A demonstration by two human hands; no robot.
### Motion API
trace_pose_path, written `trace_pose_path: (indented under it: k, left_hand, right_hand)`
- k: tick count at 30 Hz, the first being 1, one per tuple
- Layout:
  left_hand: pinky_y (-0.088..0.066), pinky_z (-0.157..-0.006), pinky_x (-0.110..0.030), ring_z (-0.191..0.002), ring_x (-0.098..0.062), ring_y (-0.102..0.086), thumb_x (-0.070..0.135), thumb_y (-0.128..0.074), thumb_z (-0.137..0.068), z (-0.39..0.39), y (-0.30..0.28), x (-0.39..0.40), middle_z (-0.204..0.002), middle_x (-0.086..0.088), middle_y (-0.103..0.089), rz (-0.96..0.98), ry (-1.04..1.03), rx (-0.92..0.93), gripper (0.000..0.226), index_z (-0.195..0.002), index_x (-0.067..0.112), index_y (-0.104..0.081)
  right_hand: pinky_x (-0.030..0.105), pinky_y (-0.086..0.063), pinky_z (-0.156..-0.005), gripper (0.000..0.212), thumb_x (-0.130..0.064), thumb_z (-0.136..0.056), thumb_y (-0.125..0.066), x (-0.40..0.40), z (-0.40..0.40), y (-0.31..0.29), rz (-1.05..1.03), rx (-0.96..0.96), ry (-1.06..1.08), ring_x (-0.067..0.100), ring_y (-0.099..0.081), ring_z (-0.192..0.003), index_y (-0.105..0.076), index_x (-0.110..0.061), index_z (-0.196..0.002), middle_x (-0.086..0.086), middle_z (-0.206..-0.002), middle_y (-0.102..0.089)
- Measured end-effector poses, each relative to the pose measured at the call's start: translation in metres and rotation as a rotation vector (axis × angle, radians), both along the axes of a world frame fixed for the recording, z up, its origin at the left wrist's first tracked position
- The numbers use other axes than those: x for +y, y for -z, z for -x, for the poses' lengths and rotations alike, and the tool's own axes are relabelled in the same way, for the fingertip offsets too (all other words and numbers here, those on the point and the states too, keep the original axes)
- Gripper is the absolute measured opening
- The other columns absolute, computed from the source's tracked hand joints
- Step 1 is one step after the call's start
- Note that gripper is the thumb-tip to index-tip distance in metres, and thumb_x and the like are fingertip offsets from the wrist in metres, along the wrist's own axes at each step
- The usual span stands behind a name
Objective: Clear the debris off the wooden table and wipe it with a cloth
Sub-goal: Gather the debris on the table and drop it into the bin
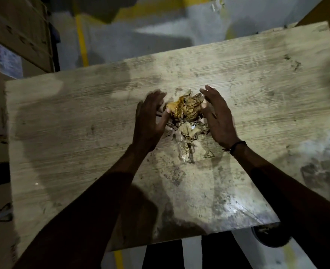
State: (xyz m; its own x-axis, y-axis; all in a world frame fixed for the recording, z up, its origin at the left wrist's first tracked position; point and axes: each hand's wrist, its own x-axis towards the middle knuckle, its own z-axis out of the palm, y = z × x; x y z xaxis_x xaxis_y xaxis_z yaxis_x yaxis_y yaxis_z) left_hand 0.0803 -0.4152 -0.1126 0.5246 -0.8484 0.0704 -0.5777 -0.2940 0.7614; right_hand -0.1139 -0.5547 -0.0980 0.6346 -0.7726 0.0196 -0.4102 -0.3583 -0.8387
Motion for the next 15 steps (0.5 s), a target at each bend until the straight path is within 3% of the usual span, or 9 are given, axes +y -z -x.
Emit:
trace_pose_path:
  k: [3, 8, 11, 15]
  left_hand:
    - [-0.028, -0.124, -0.054, -0.157, -0.018, -0.032, 0.031, -0.054, -0.109, 0.019, 0.007, -0.006, -0.161, 0.001, -0.048, 0.014, -0.003, -0.012, 0.043, -0.151, 0.021, -0.053]
    - [-0.041, -0.118, -0.046, -0.147, -0.015, -0.045, 0.032, -0.046, -0.113, 0.063, 0.007, -0.02, -0.156, 0.0, -0.052, 0.115, -0.15, 0.209, 0.044, -0.152, 0.014, -0.05]
    - [-0.044, -0.117, -0.043, -0.146, -0.007, -0.046, 0.038, -0.04, -0.114, 0.085, -0.002, -0.028, -0.157, 0.006, -0.052, 0.12, -0.23, 0.313, 0.044, -0.153, 0.02, -0.05]
    - [-0.044, -0.118, -0.04, -0.143, 0.003, -0.046, 0.046, -0.039, -0.113, 0.095, -0.008, -0.03, -0.155, 0.019, -0.052, 0.136, -0.32, 0.501, 0.042, -0.15, 0.034, -0.054]
  right_hand:
    - [0.05, -0.027, -0.128, 0.044, -0.033, -0.112, -0.047, 0.012, -0.007, 0.009, 0.079, 0.029, -0.008, 0.018, -0.028, -0.159, -0.052, -0.02, -0.154, 0.001, -0.167, -0.041]
    - [0.044, -0.034, -0.126, 0.043, -0.03, -0.112, -0.045, 0.032, -0.029, 0.012, 0.0, -0.088, 0.079, 0.015, -0.037, -0.155, -0.057, -0.013, -0.15, 0.003, -0.163, -0.047]
    - [0.037, -0.037, -0.124, 0.041, -0.023, -0.112, -0.045, 0.044, -0.039, 0.013, -0.083, -0.179, 0.137, 0.012, -0.043, -0.151, -0.058, -0.007, -0.148, 0.005, -0.16, -0.051]
    - [0.04, -0.041, -0.122, 0.042, -0.022, -0.112, -0.045, 0.061, -0.044, 0.012, -0.22, -0.303, 0.221, 0.015, -0.049, -0.147, -0.057, -0.006, -0.149, 0.005, -0.155, -0.056]
